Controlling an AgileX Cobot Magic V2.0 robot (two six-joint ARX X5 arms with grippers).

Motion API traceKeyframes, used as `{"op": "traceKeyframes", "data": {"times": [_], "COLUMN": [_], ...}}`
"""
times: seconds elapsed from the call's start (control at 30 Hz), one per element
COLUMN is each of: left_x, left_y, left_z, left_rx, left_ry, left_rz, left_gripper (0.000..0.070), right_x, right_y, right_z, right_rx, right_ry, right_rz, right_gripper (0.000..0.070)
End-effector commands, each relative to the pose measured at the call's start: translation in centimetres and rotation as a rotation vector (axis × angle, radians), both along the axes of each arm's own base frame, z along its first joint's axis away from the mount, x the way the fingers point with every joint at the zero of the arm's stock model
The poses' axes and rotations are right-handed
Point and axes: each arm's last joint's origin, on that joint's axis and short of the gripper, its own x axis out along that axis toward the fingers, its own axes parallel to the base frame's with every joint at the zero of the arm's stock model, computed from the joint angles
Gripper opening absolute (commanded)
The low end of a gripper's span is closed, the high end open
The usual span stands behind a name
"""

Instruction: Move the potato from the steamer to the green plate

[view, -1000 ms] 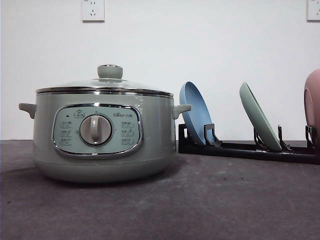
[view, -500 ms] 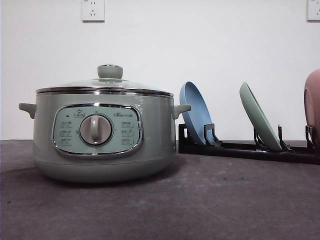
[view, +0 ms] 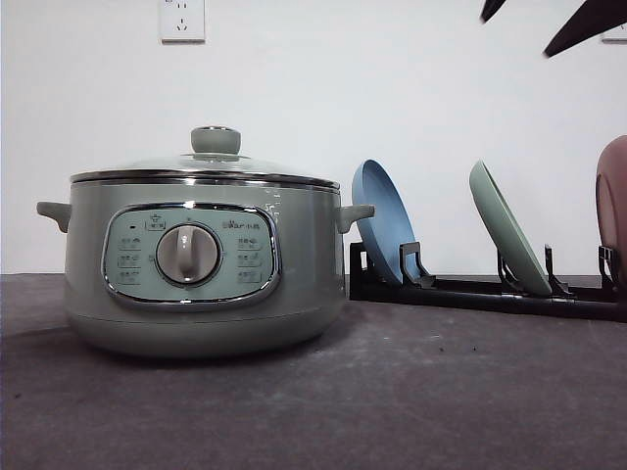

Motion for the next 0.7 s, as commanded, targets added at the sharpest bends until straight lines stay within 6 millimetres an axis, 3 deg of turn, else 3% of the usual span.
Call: {"op": "traceKeyframes", "data": {"times": [0.0, 0.33, 0.67], "left_x": [0.0, -0.1, -0.1], "left_y": [0.0, 0.0, 0.0], "left_z": [0.8, 0.7, 0.7], "left_rx": [0.003, 0.003, 0.003], "left_ry": [-0.034, -0.032, -0.031], "left_rz": [-0.014, -0.014, -0.014], "left_gripper": [0.0596, 0.0595, 0.0595], "right_x": [1.7, 8.1, 11.5], "right_y": [0.2, 0.8, 1.1], "right_z": [-0.1, -4.1, -8.5], "right_rx": [-0.002, -0.031, -0.053], "right_ry": [-0.004, 0.033, 0.089], "right_rz": [-0.017, -0.059, -0.102], "right_gripper": [0.0545, 0.0541, 0.0524]}}
